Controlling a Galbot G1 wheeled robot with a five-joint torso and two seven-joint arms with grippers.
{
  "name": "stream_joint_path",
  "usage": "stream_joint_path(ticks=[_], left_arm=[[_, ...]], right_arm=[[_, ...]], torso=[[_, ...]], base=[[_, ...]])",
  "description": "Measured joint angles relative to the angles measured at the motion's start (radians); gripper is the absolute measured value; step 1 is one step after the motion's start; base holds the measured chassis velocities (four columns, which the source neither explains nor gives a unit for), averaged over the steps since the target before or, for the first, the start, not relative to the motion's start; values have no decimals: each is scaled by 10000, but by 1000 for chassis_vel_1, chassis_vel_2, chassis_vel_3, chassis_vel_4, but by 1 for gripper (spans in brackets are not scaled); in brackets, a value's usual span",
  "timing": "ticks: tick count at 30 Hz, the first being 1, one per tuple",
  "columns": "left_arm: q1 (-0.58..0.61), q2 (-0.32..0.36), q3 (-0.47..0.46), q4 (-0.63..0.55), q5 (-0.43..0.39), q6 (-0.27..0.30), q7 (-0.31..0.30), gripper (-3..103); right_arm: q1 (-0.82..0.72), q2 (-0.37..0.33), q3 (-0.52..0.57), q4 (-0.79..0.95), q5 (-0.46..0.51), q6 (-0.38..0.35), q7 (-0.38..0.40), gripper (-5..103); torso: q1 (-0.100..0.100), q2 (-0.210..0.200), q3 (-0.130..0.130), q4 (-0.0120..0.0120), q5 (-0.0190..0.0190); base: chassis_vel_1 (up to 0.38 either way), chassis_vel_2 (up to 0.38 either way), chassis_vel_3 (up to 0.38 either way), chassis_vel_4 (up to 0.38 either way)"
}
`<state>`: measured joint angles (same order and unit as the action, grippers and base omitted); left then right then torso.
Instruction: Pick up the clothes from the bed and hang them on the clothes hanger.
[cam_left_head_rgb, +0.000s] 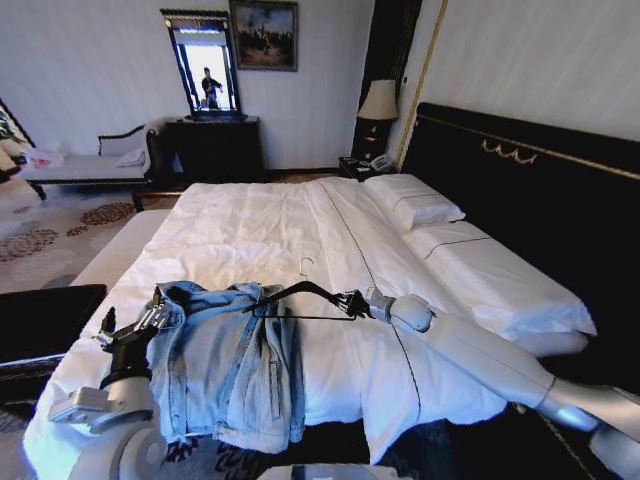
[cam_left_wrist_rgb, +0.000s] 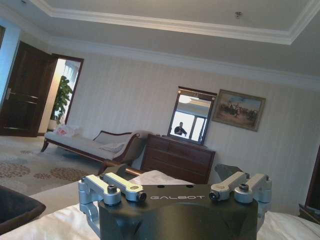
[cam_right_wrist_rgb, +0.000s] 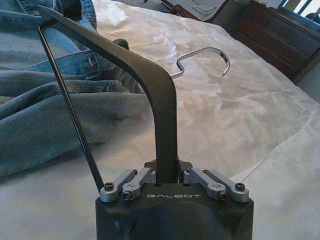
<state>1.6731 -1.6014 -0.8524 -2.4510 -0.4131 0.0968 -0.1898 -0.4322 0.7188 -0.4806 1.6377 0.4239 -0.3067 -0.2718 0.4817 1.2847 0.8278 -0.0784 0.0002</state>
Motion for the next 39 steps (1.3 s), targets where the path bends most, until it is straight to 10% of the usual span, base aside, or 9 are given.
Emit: stream_joint_path(ticks=[39], left_arm=[[-82,-24,9,187,74,-75,-15,100]], right_arm=[[716,1010,-216,-828,-274,21,389,19]], torso=[[-2,1,-2,11,-5]], base=[[169,175,-166,-170]])
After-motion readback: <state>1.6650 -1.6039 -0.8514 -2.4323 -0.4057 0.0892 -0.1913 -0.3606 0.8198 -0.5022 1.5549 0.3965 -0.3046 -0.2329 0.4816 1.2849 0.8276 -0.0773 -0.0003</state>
